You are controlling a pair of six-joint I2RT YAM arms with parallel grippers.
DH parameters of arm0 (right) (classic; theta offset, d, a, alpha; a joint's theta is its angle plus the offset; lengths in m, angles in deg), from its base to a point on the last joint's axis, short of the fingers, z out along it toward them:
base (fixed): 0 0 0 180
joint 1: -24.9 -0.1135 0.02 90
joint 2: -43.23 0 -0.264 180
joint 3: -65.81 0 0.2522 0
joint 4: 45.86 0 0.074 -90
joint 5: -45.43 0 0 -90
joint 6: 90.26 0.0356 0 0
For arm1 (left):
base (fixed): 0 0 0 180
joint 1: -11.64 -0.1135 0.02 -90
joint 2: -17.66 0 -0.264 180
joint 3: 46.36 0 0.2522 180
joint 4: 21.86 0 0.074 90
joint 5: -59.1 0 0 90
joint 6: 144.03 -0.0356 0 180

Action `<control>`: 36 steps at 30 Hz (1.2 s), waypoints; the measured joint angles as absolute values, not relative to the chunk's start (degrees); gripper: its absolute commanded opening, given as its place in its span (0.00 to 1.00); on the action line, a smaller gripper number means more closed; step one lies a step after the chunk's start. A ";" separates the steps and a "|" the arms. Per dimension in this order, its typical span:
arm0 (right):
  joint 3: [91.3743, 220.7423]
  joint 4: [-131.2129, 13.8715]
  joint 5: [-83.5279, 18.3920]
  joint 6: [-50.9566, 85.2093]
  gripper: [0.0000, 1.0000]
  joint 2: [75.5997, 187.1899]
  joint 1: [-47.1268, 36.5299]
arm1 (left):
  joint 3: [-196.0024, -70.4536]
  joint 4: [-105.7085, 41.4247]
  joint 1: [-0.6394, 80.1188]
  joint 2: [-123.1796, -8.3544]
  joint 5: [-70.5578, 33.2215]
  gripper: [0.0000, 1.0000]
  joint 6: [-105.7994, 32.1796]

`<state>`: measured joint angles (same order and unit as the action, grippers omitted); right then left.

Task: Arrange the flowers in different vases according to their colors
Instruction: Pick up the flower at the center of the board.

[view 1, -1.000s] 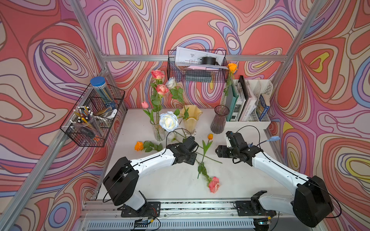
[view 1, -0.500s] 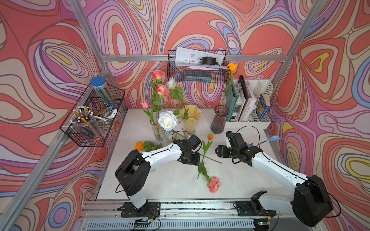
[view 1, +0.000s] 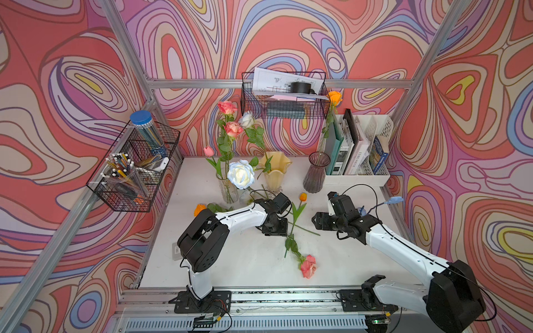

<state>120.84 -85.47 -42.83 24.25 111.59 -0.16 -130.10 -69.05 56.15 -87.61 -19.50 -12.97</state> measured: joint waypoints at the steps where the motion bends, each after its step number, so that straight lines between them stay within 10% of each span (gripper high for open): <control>1: 120.58 -85.31 -42.83 24.28 0.74 111.59 -0.16 | -130.40 -69.08 56.04 -87.94 -19.50 0.55 -12.78; 36: 116.74 -82.71 -42.81 23.75 0.75 109.71 -0.16 | -135.15 -69.97 54.29 -94.19 -19.48 0.08 -10.33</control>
<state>116.74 -82.71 -42.81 23.75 109.71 -0.16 -135.15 -69.97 54.29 -94.19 -19.48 -10.33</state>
